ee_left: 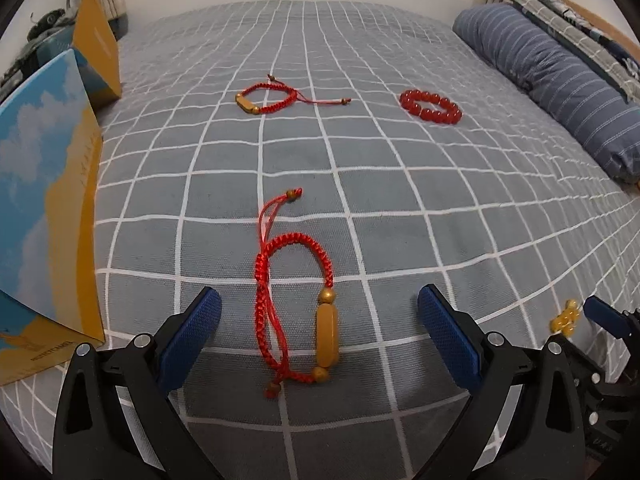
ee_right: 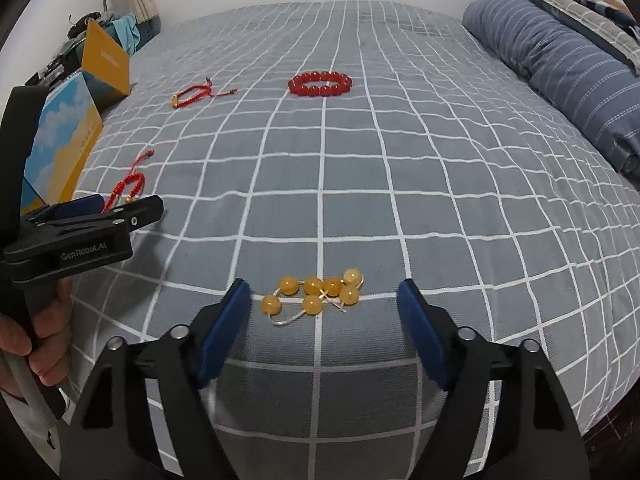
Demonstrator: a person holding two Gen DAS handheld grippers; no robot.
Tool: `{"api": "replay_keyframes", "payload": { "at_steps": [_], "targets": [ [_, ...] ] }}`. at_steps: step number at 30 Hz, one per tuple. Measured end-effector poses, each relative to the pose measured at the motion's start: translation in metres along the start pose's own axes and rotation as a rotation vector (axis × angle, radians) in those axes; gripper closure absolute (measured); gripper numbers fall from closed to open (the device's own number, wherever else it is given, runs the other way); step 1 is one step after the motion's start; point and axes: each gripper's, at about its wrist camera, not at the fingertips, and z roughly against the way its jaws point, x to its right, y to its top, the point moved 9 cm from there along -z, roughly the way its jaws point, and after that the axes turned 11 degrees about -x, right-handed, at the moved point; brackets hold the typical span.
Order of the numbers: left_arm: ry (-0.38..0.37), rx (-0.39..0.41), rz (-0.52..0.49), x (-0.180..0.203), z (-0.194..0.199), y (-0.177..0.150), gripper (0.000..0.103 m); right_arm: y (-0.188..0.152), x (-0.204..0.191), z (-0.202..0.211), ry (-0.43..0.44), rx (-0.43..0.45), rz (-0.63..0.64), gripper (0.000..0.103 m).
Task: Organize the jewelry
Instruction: 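Grasp the red string bracelet with the left tool while the right tool grasps the yellow beads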
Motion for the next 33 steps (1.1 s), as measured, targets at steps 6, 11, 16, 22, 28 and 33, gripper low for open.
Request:
{"api": "replay_keyframes", "payload": {
  "at_steps": [6, 11, 16, 22, 28, 33],
  "targets": [
    [0.016, -0.004, 0.015, -0.005, 0.0, -0.001, 0.036, 0.0, 0.003, -0.001, 0.006, 0.002, -0.004, 0.053],
    [-0.017, -0.028, 0.042, -0.006, 0.002, -0.002, 0.082, 0.0, 0.001, -0.001, 0.009, 0.0, 0.005, 0.072],
    [-0.034, -0.038, 0.034, -0.002, 0.004, -0.002, 0.095, 0.0, 0.001, 0.0, 0.016, -0.007, 0.002, 0.086],
    [-0.046, -0.043, 0.029, -0.001, 0.007, -0.004, 0.095, 0.0, -0.001, 0.004, 0.023, -0.003, -0.002, 0.088],
    [-0.05, -0.043, 0.03, -0.001, 0.012, -0.004, 0.095, 0.001, -0.002, 0.011, 0.026, 0.006, -0.004, 0.094],
    [-0.046, -0.044, 0.029, -0.002, 0.015, -0.004, 0.096, 0.002, -0.001, 0.012, 0.031, 0.006, -0.009, 0.094]
  ]
}}
